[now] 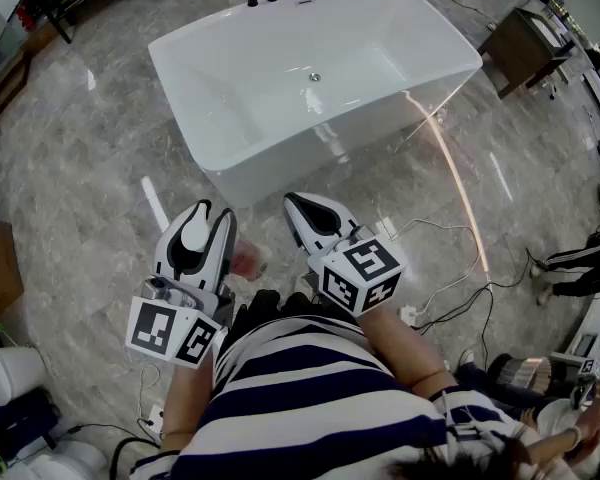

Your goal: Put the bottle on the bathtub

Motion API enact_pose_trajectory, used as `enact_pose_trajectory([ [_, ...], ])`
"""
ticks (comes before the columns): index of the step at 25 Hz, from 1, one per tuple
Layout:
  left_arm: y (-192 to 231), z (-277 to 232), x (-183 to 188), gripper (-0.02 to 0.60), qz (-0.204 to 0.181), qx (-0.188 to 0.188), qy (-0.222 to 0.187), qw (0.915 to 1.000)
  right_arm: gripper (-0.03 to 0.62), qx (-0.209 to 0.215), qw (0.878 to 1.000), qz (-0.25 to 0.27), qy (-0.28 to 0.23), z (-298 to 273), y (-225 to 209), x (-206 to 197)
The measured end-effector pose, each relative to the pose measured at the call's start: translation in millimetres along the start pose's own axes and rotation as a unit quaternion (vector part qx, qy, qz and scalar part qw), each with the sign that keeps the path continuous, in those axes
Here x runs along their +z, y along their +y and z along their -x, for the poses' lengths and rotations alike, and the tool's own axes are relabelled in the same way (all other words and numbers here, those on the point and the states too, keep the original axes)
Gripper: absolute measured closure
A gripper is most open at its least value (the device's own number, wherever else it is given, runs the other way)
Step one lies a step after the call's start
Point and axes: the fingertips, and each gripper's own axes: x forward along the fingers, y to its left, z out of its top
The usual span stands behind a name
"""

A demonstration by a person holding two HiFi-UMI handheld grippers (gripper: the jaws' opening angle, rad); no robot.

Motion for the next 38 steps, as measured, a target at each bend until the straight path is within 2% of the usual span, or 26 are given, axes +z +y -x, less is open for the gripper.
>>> enact_pose_trajectory([
  [8, -10, -17, -9, 0.439, 0.001, 0.002, 0.002, 1.0, 0.566, 0.012, 1.0, -0.007, -0.012, 8, -17, 2],
  [12, -16, -29, -9, 0.439, -0.003, 0.002, -0.002, 1.0, 0.566, 0.035, 0.999, -0.009, -0.027, 12, -23, 9],
  [19, -23, -47, -2, 0.44, -0.018, 0.003, -0.01, 0.9998, 0.566, 0.047, 0.999, -0.008, -0.026, 19, -39, 10],
  [28, 4, -59, 8, 0.44, -0.006, 0.005, -0.005, 1.0, 0.566, 0.09, 0.996, -0.007, -0.004, -7, -25, 6],
  [38, 51, -63, 30, 0.44, -0.026, -0.024, 0.01, 0.9993, 0.565, 0.118, 0.993, 0.013, 0.01, -62, 8, 14],
])
